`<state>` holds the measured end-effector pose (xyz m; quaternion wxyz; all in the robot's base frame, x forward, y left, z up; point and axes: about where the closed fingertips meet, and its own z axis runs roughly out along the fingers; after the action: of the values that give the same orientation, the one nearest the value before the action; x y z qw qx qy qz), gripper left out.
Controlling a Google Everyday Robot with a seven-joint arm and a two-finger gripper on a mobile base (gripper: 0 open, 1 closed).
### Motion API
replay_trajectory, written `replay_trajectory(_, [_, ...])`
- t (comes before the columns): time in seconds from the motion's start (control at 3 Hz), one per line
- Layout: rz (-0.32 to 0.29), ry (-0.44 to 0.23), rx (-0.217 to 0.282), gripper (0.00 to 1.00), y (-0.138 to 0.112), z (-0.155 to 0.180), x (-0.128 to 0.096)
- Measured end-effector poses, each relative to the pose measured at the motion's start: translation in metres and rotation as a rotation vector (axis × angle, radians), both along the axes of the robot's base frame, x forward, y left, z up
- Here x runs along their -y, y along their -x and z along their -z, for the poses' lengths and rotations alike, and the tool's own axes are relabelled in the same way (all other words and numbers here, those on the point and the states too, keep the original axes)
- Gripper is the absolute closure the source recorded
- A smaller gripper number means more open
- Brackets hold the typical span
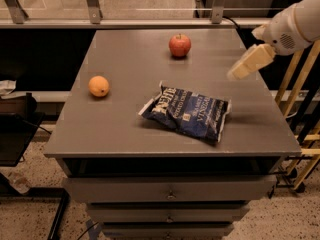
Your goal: Move apple near blue chip bag
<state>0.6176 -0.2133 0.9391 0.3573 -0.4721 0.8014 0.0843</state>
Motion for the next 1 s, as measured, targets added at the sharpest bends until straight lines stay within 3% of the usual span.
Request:
replay_trajectory(0.33, [0.033, -0.015, 0.063, 0.0, -0.02, -0.005, 0.001])
replay_trajectory(0.67, [0.033, -0.015, 0.064, 0.0, -0.019, -0.006, 0.001])
replay_trajectory(1.0, [0.024, -0.082, 0.083, 0.0, -0.043, 0.008, -0.025])
